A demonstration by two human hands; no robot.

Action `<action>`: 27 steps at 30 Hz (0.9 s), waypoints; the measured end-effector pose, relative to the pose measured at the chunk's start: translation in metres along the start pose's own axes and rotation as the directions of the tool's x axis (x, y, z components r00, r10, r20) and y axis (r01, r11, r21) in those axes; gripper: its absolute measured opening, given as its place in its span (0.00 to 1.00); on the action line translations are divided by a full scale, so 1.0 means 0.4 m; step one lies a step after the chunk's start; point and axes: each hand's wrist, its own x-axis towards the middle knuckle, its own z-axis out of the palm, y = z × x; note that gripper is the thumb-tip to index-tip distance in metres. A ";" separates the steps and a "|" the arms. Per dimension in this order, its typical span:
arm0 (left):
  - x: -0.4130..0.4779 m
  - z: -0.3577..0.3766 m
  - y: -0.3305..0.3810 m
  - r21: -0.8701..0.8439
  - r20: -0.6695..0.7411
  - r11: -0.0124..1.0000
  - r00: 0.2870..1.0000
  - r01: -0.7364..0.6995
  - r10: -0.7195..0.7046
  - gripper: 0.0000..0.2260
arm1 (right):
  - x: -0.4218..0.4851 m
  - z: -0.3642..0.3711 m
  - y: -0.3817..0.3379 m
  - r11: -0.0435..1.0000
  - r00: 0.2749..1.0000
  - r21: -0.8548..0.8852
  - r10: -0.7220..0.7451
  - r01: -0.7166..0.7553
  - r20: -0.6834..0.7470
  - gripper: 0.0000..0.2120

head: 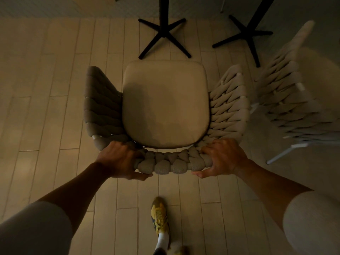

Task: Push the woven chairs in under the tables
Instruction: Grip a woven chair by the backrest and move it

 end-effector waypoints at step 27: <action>0.184 -0.061 -0.170 -0.016 -0.031 0.999 0.999 -0.033 0.033 0.40 | 0.213 -0.006 0.131 1.000 1.000 0.011 -0.001 0.001 0.012 0.39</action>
